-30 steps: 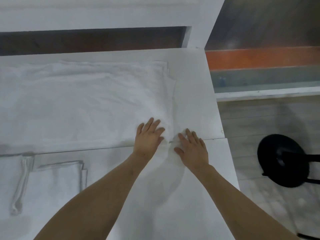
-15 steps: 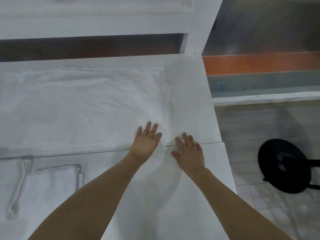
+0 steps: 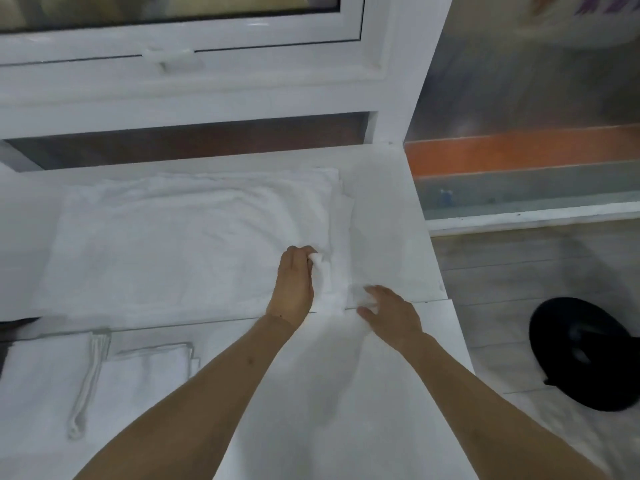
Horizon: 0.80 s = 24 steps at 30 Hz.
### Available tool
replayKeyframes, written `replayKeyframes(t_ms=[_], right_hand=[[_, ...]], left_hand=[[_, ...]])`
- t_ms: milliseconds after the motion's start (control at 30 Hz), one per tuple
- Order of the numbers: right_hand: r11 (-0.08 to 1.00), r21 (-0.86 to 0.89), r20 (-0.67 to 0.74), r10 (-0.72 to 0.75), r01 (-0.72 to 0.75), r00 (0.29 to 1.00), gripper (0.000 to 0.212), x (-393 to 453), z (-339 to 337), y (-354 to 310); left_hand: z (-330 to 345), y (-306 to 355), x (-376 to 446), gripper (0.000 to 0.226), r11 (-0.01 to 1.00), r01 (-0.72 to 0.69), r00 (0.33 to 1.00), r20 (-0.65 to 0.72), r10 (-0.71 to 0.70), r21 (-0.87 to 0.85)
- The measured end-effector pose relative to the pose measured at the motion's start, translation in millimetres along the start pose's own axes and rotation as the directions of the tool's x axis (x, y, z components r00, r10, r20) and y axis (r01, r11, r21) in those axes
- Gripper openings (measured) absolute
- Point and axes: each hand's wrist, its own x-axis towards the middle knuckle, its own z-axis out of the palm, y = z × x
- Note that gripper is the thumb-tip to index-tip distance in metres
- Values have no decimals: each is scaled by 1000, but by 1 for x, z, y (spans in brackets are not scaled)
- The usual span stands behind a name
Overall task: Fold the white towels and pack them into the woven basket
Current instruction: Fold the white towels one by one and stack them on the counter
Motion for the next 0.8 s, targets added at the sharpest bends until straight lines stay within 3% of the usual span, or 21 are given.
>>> replayKeyframes(t_ms=[67,167,367,533,667,733,800], right_hand=[[999,36,-100,-25,29,995,56,-11,-9,-17],[994,85,-198,-47,65,979,50,-32,-18,-48],[971,200,-289,-72,134,955,52,-83,-36,-104],[953,211,-385,-124,218,915,77,-121,-62,-161],[929,250,-407,-156,274,900,97,-142,-79,-199],[911,339,-310,-127,234,942,90,-157,-88,-218],[906,366,-251,-125,213,960,56,-170,-91,-231]], left_hand=[[-20,3,7,13,996,-71,997,39,70,44],[-55,7,14,16,994,-100,988,122,94,44],[-144,47,4,15,987,-127,989,61,133,-95],[-221,90,-4,15,987,-123,989,75,131,-102],[-284,130,-15,15,966,-146,988,17,153,-213],[-314,148,-19,16,951,-180,983,-23,180,-251],[-338,163,-21,15,934,-199,980,-76,184,-296]])
